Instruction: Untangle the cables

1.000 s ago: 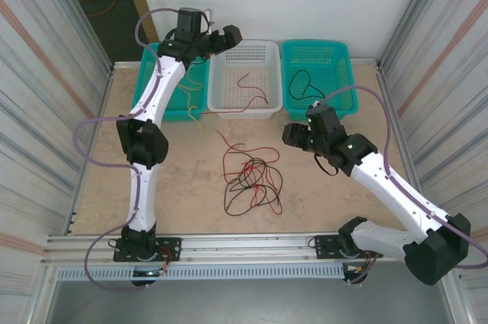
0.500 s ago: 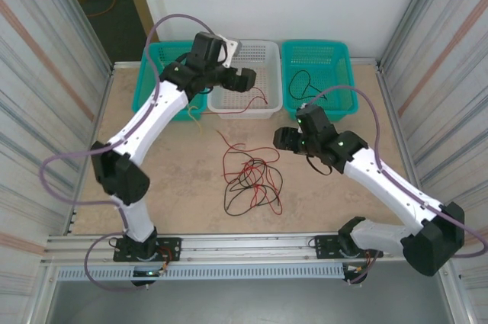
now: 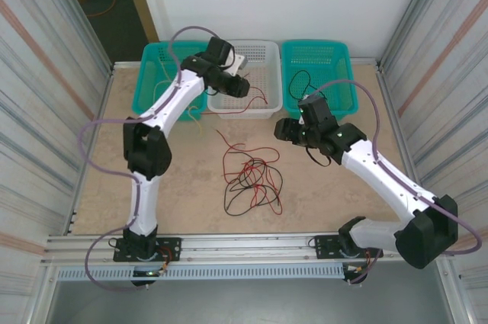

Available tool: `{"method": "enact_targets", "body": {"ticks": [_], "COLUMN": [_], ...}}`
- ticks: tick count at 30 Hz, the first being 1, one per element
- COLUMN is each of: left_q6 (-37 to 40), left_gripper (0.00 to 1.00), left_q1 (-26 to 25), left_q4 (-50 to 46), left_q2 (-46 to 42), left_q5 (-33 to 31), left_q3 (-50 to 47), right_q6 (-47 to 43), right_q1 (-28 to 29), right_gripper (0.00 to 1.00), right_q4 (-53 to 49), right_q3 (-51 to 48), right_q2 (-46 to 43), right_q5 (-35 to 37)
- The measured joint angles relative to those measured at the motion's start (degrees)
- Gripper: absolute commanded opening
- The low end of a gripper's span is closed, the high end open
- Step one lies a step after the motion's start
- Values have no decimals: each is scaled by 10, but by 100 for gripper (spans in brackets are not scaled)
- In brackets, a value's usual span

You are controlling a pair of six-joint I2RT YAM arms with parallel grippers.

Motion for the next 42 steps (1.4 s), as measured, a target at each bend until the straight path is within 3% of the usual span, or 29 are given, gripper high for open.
{"method": "enact_targets", "body": {"ticks": [3,8,21,25,30,42], "left_q6": [2,3,0,-3,-12,-53], "left_gripper": [53,53,43,31,1,0], "left_q1": [-9,-18,-18,-18,-18,13], "left_q4": [-23,-37,-47,-57,-52,66], "left_q2": [26,42,118,131,135,135], "left_q5": [12,13,13,16,7,-19], "left_q3": [5,29,101,111,114,190], "right_q6": [0,0,-3,-5,-7,-7], "right_q1": [0,0,-32,-42,-48,-48], "right_gripper": [65,65,65,64,63,62], "right_q4": [0,-2,-8,-9,-9,-6], "right_q3": [-13,-24,-36,-42,-45,-57], "right_q2": [-14,-23,-58,-59,-59,-59], "right_q5": [-3,-13,-30,-34,-45,-60]}}
